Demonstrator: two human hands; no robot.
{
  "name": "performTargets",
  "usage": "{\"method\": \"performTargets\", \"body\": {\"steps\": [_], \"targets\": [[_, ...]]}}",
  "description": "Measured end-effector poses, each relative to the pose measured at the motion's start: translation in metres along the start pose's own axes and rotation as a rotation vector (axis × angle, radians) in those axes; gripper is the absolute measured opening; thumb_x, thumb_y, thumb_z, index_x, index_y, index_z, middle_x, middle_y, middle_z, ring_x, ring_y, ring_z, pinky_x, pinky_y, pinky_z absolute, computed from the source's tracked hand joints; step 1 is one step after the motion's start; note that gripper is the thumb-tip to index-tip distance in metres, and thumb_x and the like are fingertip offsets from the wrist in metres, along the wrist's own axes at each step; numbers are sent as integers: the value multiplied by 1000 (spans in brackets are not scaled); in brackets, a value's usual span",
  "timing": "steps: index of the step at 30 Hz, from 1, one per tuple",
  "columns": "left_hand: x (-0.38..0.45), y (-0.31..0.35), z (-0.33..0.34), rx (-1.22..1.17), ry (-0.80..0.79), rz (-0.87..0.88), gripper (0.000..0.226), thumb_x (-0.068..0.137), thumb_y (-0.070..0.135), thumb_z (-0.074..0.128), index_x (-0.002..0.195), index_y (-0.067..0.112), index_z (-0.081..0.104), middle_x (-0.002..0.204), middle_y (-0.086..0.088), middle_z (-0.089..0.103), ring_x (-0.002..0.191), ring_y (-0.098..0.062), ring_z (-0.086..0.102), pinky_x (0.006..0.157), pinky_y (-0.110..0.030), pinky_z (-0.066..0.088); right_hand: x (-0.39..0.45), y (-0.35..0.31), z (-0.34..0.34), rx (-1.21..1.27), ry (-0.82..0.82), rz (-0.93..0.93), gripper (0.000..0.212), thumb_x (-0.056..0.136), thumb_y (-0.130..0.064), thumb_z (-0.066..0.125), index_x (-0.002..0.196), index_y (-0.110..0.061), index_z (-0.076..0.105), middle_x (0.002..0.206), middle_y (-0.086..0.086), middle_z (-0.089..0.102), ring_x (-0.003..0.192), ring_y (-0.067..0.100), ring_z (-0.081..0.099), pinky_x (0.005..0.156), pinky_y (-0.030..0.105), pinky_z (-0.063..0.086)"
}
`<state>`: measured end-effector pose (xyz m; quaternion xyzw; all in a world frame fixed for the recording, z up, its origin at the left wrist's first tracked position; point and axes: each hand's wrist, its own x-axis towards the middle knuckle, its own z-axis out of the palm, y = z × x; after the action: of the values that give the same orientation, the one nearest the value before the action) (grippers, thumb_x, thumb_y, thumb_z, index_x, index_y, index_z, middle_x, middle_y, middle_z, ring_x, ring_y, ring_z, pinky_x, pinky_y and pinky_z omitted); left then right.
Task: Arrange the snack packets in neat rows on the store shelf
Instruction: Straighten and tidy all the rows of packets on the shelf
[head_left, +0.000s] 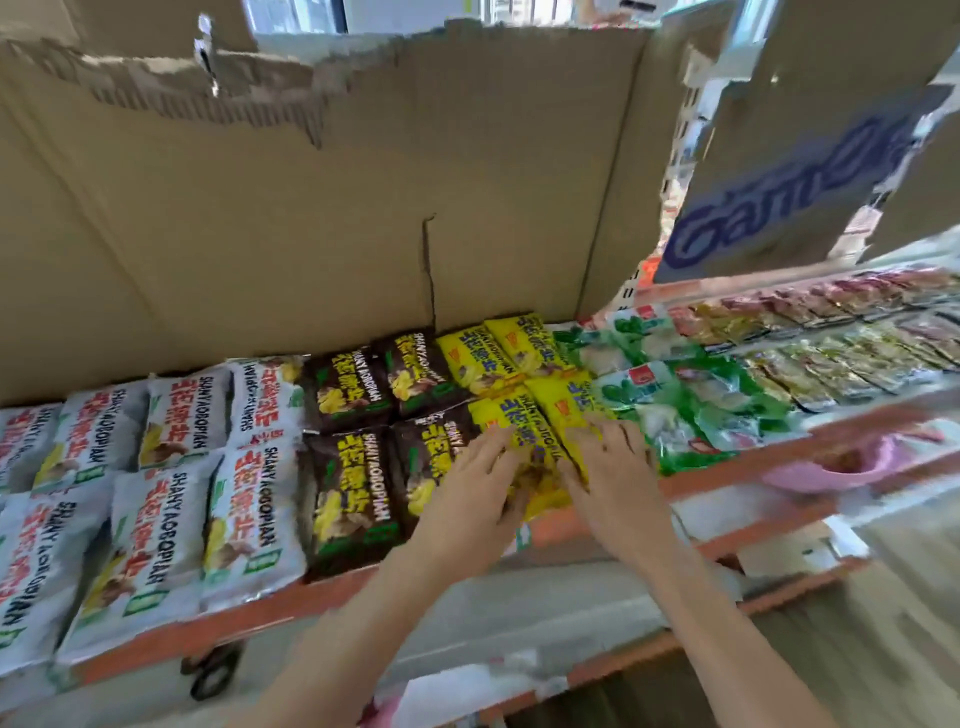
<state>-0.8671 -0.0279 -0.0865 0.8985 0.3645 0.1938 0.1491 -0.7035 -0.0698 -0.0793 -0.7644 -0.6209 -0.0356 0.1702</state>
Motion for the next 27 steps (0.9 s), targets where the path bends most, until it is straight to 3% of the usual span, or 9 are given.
{"method": "performTargets", "body": {"steps": [3, 5, 7, 10, 13, 17, 21, 25, 27], "targets": [[25, 34, 26, 39, 3, -44, 50, 90, 36, 40, 131, 10, 50, 142, -12, 43, 133, -30, 39, 111, -42, 30, 7, 48, -11, -28, 32, 50, 30, 77, -31, 69, 97, -9, 64, 104, 19, 60, 93, 40, 59, 72, 49, 51], [42, 53, 37, 28, 10, -121, 56, 93, 42, 35, 141, 14, 37, 150, -6, 30, 141, -24, 23, 116, -33, 15, 10, 74, -14, -12, -7, 28, 41, 90, -46, 43, 99, -12, 64, 108, 16, 61, 97, 37, 58, 75, 50, 50], [57, 70, 47, 21, 41, -171, 60, 93, 46, 32, 141, 11, 37, 151, -6, 30, 142, -24, 22, 115, -30, 12, 8, 99, -13, 55, -53, -22, 57, 95, -53, 22, 106, -15, 63, 115, 12, 60, 105, 33, 55, 82, 48, 49], [77, 91, 57, 30, 33, -225, 64, 89, 49, 26, 139, 11, 40, 150, -6, 32, 141, -22, 22, 116, -30, 11, 9, 134, -15, 62, -31, -44, 47, 94, -44, 29, 108, -16, 65, 114, 9, 63, 105, 30, 58, 85, 46, 49], [96, 101, 60, 38, 3, -232, 54, 95, 40, 34, 138, 9, 40, 150, -7, 30, 142, -21, 20, 117, -33, 13, 21, 162, -16, 27, -94, -10, 55, 92, -44, 24, 108, -14, 68, 116, 12, 64, 108, 30, 61, 87, 51, 48], [135, 106, 62, 81, -71, -269, 52, 99, 31, 38, 145, 11, 25, 154, -5, 20, 143, -18, 14, 116, -30, 11, 29, 189, -11, 60, -255, -31, 51, 97, -43, 15, 130, -23, 49, 131, -1, 52, 123, 19, 45, 104, 40, 28], [173, 105, 69, 103, -158, -337, 56, 97, 31, 42, 145, 8, 24, 153, -7, 23, 140, -22, 20, 114, -32, 17, 48, 206, -18, 135, -223, -74, 45, 99, -40, 21, 125, -17, 50, 133, 0, 48, 124, 19, 39, 99, 36, 29], [205, 100, 82, 171, -240, -338, 61, 96, 42, 41, 144, 8, 24, 145, -9, 34, 132, -25, 32, 108, -34, 27, 82, 223, -20, 79, -349, -57, 42, 101, -29, 26, 140, -17, 36, 149, -1, 29, 137, 19, 22, 108, 38, 23], [216, 96, 89, 200, -319, -385, 75, 93, 53, 39, 148, 10, 13, 151, -11, 25, 136, -26, 26, 111, -37, 23, 99, 230, -18, 29, -419, -33, 45, 100, -27, 28, 143, -16, 28, 153, 0, 20, 140, 21, 16, 110, 43, 21]]}}
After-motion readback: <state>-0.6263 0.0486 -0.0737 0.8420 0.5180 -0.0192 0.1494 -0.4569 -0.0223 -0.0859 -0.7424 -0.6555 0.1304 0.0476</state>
